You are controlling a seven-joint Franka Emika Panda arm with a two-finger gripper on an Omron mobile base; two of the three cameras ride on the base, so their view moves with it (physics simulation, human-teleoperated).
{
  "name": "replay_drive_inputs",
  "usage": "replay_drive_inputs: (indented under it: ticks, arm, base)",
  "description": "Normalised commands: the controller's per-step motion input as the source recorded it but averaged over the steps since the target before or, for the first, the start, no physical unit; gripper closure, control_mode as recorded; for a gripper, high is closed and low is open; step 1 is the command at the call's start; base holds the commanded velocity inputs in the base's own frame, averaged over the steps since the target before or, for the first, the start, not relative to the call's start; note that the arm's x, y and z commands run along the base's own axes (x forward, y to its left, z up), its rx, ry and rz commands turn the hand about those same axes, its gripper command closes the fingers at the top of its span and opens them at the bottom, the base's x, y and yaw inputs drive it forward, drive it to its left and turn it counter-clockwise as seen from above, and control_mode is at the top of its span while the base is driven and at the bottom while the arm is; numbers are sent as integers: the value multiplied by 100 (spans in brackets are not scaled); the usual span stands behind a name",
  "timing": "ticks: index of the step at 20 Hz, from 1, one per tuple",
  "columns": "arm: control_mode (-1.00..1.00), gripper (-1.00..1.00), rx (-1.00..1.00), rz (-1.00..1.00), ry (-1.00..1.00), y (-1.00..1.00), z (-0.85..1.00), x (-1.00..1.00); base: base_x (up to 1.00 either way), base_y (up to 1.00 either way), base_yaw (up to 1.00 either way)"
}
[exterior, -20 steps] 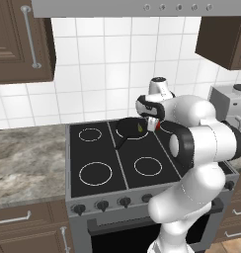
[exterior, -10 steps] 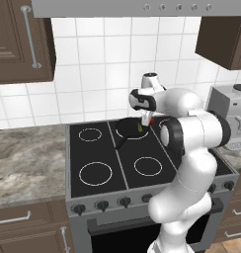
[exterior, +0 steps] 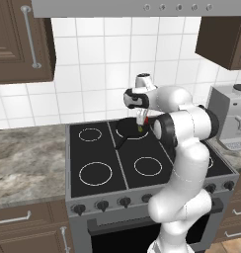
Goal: Put the lemon wedge and bell pepper in the pan. Then turn on the rear center burner and set the heat to medium.
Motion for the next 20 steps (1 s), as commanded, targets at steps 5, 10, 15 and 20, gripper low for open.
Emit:
replay_drive_inputs:
  ticks: [5, 10, 15, 20]
  arm:
    - [-100, 100, 0, 4, 8, 3, -32, 44]
    - [-100, 100, 0, 3, 8, 6, -23, 46]
    - [-100, 100, 0, 3, 6, 5, -24, 41]
    - [-100, 100, 0, 3, 2, 3, -26, 37]
  base:
    - [0, 0, 0]
    - [0, 0, 0]
    - [0, 0, 0]
    - [0, 0, 0]
